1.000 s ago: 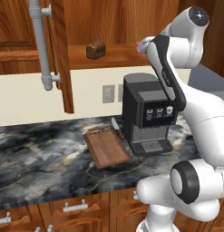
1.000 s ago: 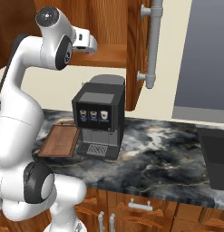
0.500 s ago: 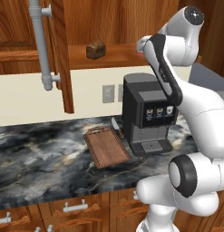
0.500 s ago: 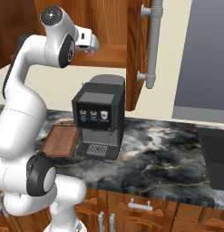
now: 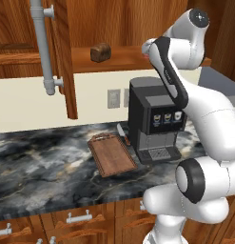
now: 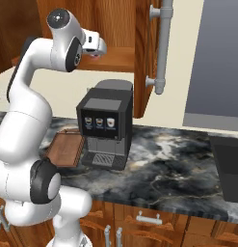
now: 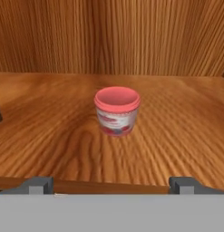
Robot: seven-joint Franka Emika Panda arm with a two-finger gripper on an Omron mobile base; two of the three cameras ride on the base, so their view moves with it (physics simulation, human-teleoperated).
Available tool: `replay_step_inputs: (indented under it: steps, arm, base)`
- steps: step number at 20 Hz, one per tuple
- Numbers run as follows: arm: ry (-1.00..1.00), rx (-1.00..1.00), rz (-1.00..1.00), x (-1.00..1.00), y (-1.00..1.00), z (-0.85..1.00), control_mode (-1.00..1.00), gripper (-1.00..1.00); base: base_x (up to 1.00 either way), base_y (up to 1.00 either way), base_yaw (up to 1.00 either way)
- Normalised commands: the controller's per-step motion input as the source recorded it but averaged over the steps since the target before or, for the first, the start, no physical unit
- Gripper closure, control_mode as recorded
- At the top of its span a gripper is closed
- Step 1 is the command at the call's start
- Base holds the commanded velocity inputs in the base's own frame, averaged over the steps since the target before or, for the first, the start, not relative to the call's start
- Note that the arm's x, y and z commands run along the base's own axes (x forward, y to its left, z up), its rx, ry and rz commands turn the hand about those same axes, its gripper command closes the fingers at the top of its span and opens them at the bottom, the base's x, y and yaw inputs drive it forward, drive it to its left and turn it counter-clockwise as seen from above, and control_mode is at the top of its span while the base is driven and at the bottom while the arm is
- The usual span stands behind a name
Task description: Pick the bread, place it on the cutting board, pick the jam, place it on the counter, and close the cabinet.
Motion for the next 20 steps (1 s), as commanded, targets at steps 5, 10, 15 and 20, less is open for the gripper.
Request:
replay_step_inputs:
  steps: [5, 10, 15, 20]
  arm:
    - [0.0, 0.0, 0.0, 0.16, 0.0, -0.09, -1.0, -1.0]
    - [0.0, 0.0, 0.0, 0.23, 0.0, -0.06, -1.0, -1.0]
    - [0.0, 0.0, 0.0, 0.22, 0.0, -0.04, -1.0, -1.0]
    - [0.0, 0.0, 0.0, 0.25, 0.0, -0.03, -1.0, -1.0]
  base:
    - [0.0, 0.0, 0.0]
    - [0.0, 0.0, 0.0]
    - [0.0, 0.0, 0.0]
    - [0.0, 0.0, 0.0]
